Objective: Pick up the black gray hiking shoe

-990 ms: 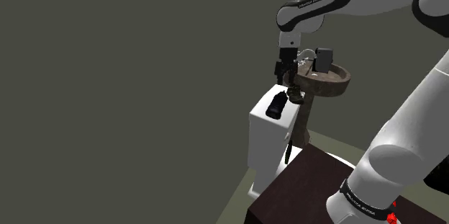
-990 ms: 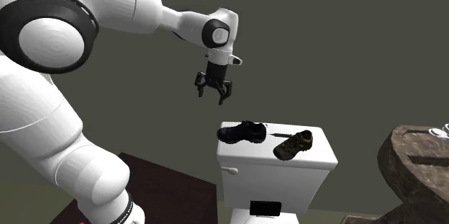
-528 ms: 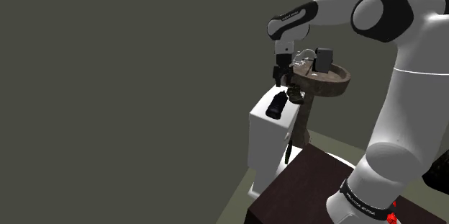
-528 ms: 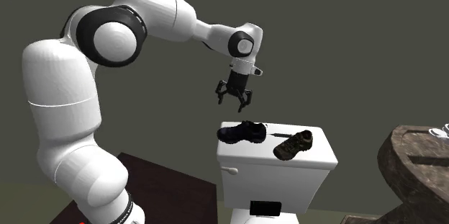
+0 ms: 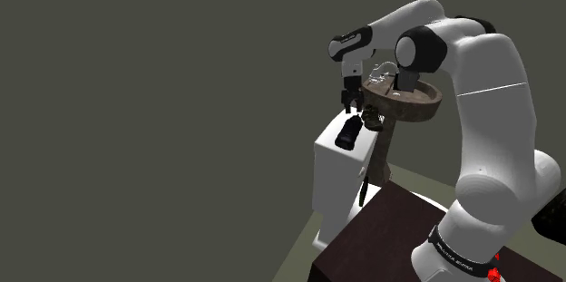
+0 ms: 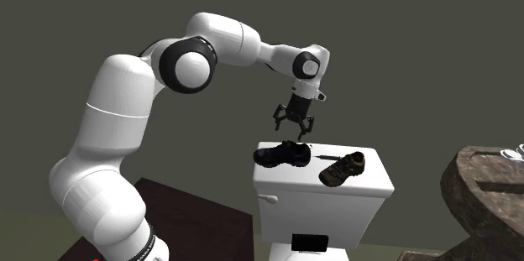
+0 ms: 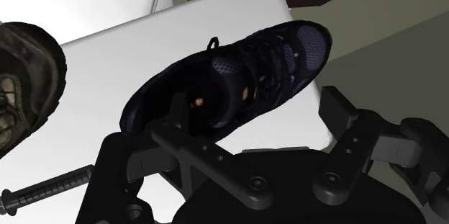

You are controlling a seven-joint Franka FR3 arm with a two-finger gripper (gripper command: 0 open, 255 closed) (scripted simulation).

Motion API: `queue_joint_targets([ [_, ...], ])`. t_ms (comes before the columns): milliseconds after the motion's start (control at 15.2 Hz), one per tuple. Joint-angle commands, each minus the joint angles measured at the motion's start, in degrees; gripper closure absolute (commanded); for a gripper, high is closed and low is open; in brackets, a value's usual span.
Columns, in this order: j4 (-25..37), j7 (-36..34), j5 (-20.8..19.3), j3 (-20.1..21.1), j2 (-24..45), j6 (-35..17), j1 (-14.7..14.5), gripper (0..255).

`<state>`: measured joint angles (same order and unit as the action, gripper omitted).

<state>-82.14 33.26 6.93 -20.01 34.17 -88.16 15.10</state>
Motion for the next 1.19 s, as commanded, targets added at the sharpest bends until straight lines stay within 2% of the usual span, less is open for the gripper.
queue_joint_targets([
  [0,0.6,0.4,0.2,0.1,1.6,-0.6,0.4,0],
  [462,-1.1,0.5,0.7,0.6,3.2,-3.9,0.6,0],
  [528,-1.4,0.7,0.5,0.5,3.0,-4.0,0.7,255],
  [1122,-1.1,0.5,0.7,0.6,3.3,-3.9,0.6,255],
])
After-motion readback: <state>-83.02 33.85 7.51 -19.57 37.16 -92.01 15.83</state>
